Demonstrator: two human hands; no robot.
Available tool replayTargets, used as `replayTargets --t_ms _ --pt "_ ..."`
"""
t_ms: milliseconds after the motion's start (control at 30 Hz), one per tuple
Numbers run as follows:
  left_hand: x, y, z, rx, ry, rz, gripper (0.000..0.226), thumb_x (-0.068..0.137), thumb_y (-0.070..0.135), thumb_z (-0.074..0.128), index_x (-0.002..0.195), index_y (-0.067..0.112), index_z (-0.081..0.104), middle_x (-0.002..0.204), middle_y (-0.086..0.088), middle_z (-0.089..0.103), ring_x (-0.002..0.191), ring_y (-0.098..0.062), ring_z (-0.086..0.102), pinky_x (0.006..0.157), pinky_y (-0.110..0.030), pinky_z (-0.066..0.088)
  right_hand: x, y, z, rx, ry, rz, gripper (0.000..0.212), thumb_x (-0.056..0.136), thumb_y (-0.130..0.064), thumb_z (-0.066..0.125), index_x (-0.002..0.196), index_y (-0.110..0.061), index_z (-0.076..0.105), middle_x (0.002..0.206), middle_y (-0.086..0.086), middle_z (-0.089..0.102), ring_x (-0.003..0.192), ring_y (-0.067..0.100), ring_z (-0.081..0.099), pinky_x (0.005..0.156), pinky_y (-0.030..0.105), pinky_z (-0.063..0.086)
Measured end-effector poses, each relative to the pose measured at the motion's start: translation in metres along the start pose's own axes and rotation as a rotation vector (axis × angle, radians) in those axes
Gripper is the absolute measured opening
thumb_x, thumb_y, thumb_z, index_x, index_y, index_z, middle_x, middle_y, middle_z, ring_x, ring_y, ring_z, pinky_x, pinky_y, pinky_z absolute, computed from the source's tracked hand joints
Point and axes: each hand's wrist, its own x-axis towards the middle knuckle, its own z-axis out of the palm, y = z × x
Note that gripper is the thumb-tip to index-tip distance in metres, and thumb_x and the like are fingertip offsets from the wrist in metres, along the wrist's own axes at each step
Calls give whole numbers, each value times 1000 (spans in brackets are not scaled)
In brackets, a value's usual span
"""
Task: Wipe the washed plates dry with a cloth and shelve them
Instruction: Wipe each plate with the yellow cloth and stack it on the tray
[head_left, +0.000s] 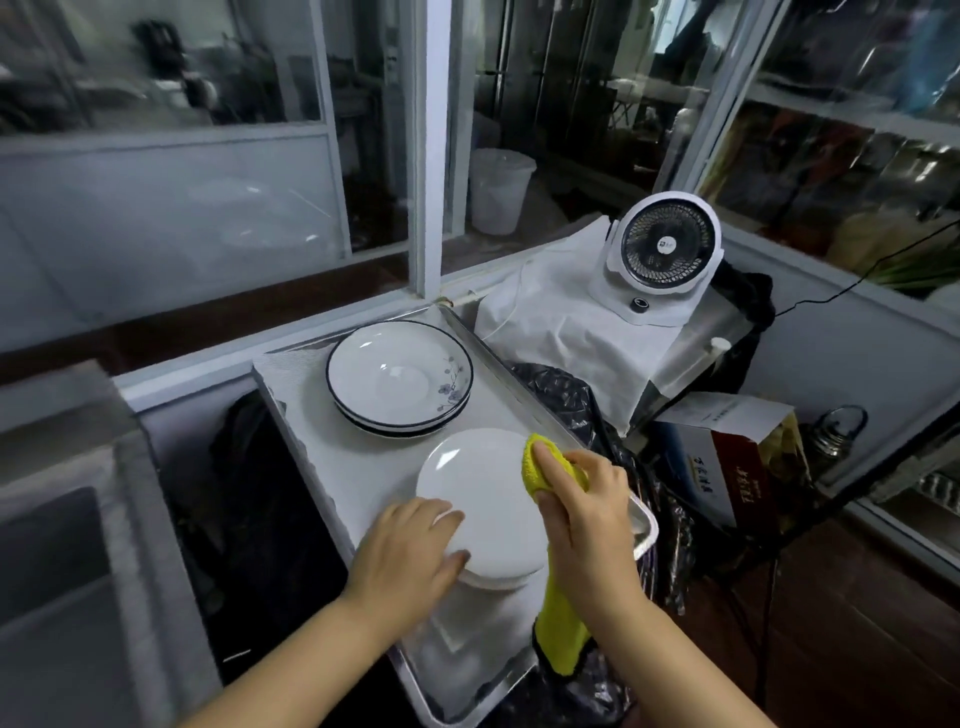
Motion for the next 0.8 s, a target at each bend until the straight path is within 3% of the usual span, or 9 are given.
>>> replayTargets --t_ms 133,233,300,467,533,667,800 --pt "-37 -37 -50 56 113 -205 35 73 35 49 93 18 71 91 5 67 85 -14 55 77 -25 35 18 -53 29 121 -53 -135 41 91 -26 45 131 -30 51 112 11 56 97 22 41 93 7 22" --pt "-78 -68 -91 112 148 -387 32 76 33 50 94 19 72 91 7 67 86 -11 53 75 -24 42 28 -107 61 193 -117 -245 41 92 -26 45 133 -29 51 115 12 55 98 25 42 87 12 22" --pt "-113 -88 -118 171 135 -506 27 73 31 55 90 19 73 87 7 67 80 -13 60 66 -26 50 28 -149 85 235 -148 -316 40 93 -28 44 132 -28 51 116 11 53 99 23 40 85 16 24" --pt "-222 -145 -170 250 67 -811 23 64 16 82 85 12 73 82 0 70 72 -25 68 50 -30 52 2 -260 151 380 -259 -471 43 93 -28 45 135 -26 49 116 6 50 98 18 39 86 11 23" --pt "-271 -170 -182 226 -12 -971 30 63 15 84 91 13 74 89 -1 71 80 -25 69 57 -30 53 -16 -300 179 434 -330 -502 48 93 -29 45 141 -27 41 120 2 45 100 17 40 87 15 29" --pt "-363 -223 -190 155 -98 -1289 37 91 29 54 128 25 57 128 8 58 120 -16 51 86 -31 45 -60 -367 238 530 -444 -479 55 92 -34 48 144 -18 36 120 -5 39 107 7 37 93 15 32" --pt "-451 -278 -177 -24 -189 -1508 40 94 32 50 132 19 51 132 0 56 117 -22 53 88 -30 45 -101 -418 303 485 -572 -436 51 93 -40 46 141 -24 40 117 -5 46 102 11 42 86 22 35"
